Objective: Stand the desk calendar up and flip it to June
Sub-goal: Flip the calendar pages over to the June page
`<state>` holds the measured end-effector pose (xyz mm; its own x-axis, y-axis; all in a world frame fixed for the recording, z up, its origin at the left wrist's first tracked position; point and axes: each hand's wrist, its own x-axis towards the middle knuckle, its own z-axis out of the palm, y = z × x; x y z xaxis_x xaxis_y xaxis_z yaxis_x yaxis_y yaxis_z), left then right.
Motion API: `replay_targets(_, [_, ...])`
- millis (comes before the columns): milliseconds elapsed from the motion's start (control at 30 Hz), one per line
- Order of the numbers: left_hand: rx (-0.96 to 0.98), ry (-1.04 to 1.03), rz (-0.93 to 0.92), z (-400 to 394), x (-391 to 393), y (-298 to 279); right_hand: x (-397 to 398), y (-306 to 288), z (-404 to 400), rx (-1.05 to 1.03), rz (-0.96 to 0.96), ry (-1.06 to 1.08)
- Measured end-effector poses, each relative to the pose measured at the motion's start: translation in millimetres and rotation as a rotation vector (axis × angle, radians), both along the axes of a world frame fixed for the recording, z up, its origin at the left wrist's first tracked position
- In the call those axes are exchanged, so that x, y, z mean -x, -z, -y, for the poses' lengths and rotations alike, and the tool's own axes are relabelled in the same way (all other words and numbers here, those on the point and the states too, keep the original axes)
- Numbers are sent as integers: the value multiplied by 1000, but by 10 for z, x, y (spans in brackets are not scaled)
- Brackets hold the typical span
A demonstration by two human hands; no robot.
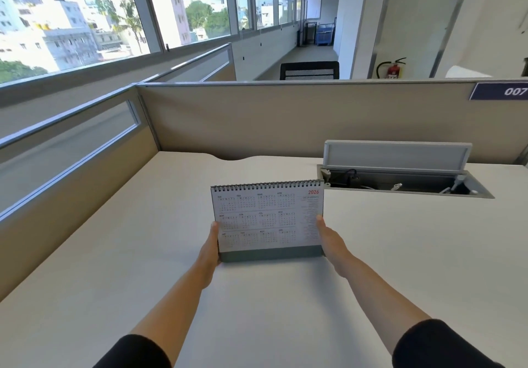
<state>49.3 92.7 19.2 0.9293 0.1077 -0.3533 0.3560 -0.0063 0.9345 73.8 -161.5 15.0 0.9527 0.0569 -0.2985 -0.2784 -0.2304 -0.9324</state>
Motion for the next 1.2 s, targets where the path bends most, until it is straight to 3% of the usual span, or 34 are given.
replay_targets(167, [-6,-50,0,5,61,99,-82,-50,-10,111,-112,35])
replay_targets(300, [-15,-55,9,3,86,144,19,-8,-50,164,-65,70])
replay_targets(467, [-155,-28,-24,-37,83,224,194,132,-80,106,-33,133])
replay_targets(700, [-202,2,12,-105,126,200,358,158,-146,37,-15,203])
replay_targets(933, [-386,-159,186,-156,285,232,595,147,-186,200,182,518])
replay_targets(1200, [-432,-145,255,-93,333,158,649,49,-317,263,247,520])
